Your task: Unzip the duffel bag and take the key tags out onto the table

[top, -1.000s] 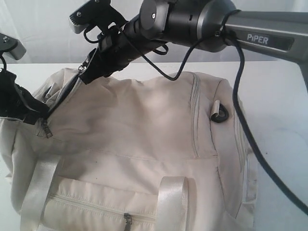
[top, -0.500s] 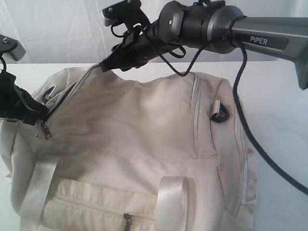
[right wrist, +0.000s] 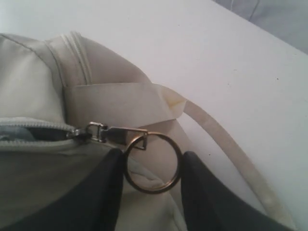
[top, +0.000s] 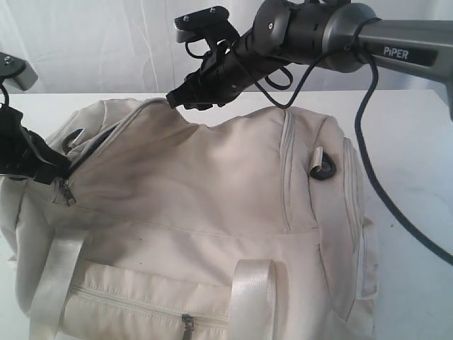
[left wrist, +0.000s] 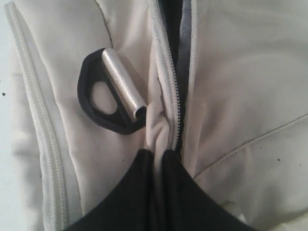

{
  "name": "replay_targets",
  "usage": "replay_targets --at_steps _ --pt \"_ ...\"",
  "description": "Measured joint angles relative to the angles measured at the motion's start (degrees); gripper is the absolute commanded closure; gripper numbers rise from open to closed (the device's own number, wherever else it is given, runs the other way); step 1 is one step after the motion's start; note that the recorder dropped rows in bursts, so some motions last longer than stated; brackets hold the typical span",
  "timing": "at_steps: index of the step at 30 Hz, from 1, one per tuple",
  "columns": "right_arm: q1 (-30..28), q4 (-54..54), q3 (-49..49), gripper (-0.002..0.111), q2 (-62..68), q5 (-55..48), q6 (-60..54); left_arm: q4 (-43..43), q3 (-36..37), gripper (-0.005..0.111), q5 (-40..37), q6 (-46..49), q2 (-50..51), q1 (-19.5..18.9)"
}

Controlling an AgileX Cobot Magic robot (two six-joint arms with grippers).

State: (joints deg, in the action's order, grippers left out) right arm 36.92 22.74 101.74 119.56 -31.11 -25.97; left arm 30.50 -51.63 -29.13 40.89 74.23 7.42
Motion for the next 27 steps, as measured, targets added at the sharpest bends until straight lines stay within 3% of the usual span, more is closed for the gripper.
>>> replay_targets --at_steps 4,10,12,15,19,23,27 --pt "-0.2 0.0 0.0 0.108 0.0 -0.7 0.1 -0.1 -0.2 0.098 1.9 -1.1 0.0 0.0" --pt "-0.5 -0.7 0.0 0.108 0.0 -1.3 0.4 0.1 -4.8 0.055 -0.6 -0.8 0.0 0.0" --pt "-0.7 -0.8 0.0 0.108 -0.1 -1.3 0.4 2.0 -6.2 0.046 -1.4 -0.5 0.0 0.0" --pt "-0.6 -0.8 0.1 0.108 -0.1 -1.4 0.4 6.6 -7.0 0.047 -0.7 2.9 0.0 0.0" --pt "-0.6 -0.8 0.2 0.108 -0.1 -1.5 0.5 16.9 -7.2 0.047 2.8 16.4 0.6 0.4" --pt "-0.6 -0.8 0.2 0.108 -0.1 -1.6 0.5 28.0 -8.0 0.047 6.6 30.7 3.9 3.7" --pt "-0.6 0.0 0.2 0.108 -0.1 -1.8 0.5 32.1 -11.5 0.047 7.7 36.2 9.7 7.4"
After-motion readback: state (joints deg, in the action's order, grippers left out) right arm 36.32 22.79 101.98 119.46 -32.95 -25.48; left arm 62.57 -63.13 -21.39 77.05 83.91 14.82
